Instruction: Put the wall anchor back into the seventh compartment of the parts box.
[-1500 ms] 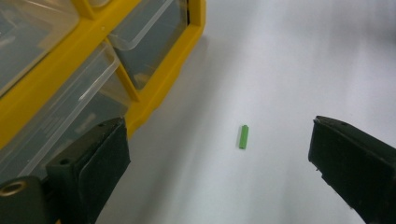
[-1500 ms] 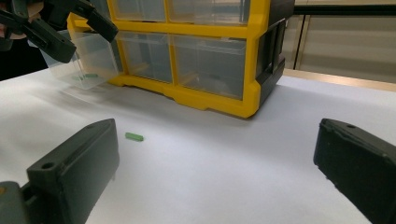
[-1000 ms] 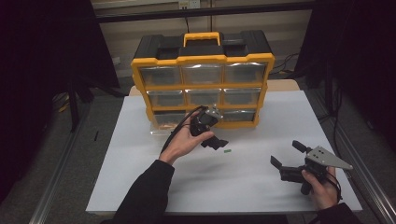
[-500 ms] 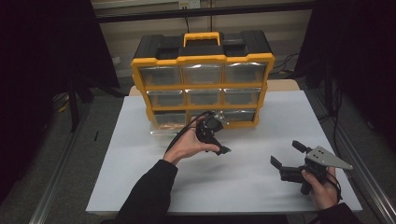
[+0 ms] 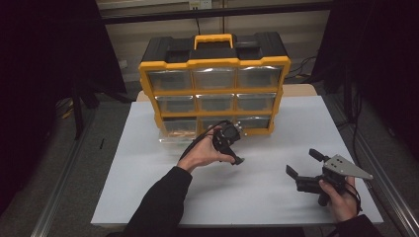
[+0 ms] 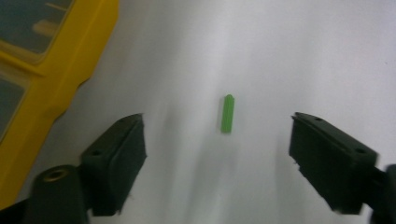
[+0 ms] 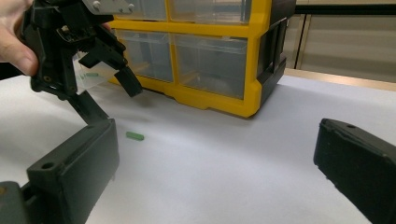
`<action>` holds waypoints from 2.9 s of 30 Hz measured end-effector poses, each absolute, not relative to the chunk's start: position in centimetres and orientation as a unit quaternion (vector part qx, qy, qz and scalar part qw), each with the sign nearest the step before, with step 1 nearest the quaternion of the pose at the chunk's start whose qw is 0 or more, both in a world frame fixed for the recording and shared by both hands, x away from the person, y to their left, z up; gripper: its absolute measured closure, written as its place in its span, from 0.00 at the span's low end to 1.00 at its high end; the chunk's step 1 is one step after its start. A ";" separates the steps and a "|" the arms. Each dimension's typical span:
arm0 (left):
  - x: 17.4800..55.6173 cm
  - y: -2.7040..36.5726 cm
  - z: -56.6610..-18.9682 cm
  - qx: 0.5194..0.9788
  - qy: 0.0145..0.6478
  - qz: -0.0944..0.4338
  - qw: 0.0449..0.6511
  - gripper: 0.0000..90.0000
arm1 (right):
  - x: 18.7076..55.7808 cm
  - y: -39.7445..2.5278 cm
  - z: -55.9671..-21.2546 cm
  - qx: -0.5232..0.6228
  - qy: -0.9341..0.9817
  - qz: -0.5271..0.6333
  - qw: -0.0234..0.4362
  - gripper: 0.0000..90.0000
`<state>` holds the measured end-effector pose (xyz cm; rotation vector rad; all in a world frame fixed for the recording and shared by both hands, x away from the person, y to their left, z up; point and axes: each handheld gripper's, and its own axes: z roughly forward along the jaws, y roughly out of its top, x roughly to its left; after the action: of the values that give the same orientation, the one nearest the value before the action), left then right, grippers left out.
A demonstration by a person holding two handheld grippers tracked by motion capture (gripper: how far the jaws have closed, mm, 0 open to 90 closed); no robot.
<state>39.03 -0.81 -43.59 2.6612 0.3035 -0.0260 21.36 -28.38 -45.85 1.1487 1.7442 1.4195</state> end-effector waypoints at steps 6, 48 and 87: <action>39.4 -1.6 -44.4 0.969 0.110 -0.024 0.221 0.35 | 21.3 -28.3 -45.8 0.432 0.658 0.538 0.302 0.00; 39.8 -2.2 -45.3 0.975 0.106 -0.050 0.191 0.94 | 21.4 -28.3 -45.9 0.430 0.659 0.538 0.302 0.00; 39.0 1.3 -41.6 0.942 0.131 -0.038 0.308 0.94 | 21.4 -28.3 -45.9 0.433 0.657 0.538 0.303 0.00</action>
<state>39.04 1.29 -41.63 2.4900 0.3455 -0.0998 21.38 -28.33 -45.89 1.1470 1.7426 1.4253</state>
